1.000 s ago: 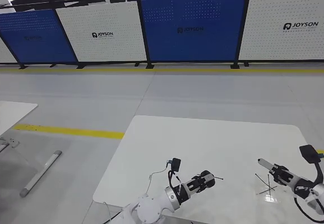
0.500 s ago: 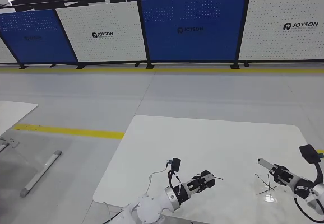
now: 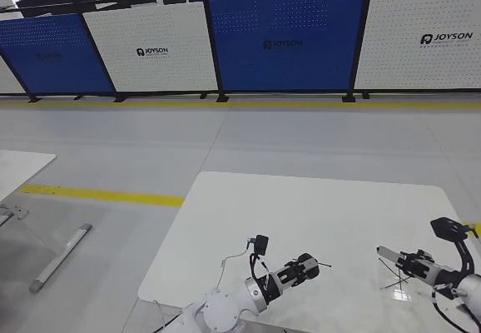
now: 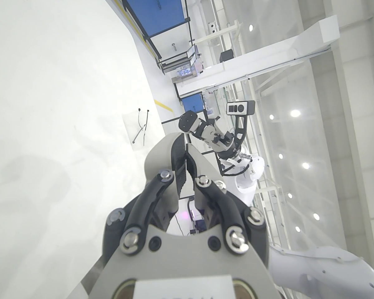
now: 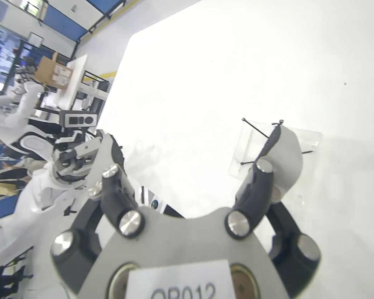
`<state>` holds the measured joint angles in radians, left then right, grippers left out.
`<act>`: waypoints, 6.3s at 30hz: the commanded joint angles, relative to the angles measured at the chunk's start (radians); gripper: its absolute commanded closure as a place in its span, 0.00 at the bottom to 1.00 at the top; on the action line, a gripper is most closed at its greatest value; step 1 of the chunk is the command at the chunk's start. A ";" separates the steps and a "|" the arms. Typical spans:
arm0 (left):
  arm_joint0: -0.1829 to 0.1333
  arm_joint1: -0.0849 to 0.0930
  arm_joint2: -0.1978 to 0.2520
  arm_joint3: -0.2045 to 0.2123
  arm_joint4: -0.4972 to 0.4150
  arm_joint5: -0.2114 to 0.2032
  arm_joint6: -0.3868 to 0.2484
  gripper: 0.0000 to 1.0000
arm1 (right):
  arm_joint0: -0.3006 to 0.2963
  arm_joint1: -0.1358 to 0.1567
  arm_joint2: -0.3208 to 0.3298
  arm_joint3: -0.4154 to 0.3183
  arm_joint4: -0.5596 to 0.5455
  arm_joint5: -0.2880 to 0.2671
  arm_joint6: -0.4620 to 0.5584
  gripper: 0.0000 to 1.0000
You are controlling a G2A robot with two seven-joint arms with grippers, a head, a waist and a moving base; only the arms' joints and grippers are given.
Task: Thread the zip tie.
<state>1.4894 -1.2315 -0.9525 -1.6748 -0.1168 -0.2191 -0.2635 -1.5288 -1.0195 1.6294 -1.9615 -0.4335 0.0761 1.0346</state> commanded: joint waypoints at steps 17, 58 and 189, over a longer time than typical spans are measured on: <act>0.000 0.000 0.000 0.000 0.000 0.000 0.000 1.00 | 0.012 0.005 -0.022 0.009 -0.078 0.010 0.024 0.00; 0.000 0.000 0.000 0.000 0.000 0.000 0.000 1.00 | 0.092 0.027 -0.109 0.057 -0.260 0.007 0.193 0.00; 0.000 0.000 0.000 0.000 0.000 0.000 0.000 1.00 | 0.303 0.088 -0.345 0.193 -0.444 0.264 0.323 1.00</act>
<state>1.4894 -1.2315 -0.9525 -1.6748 -0.1168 -0.2191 -0.2635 -1.2012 -0.9314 1.2586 -1.7433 -0.8819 0.3400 1.3687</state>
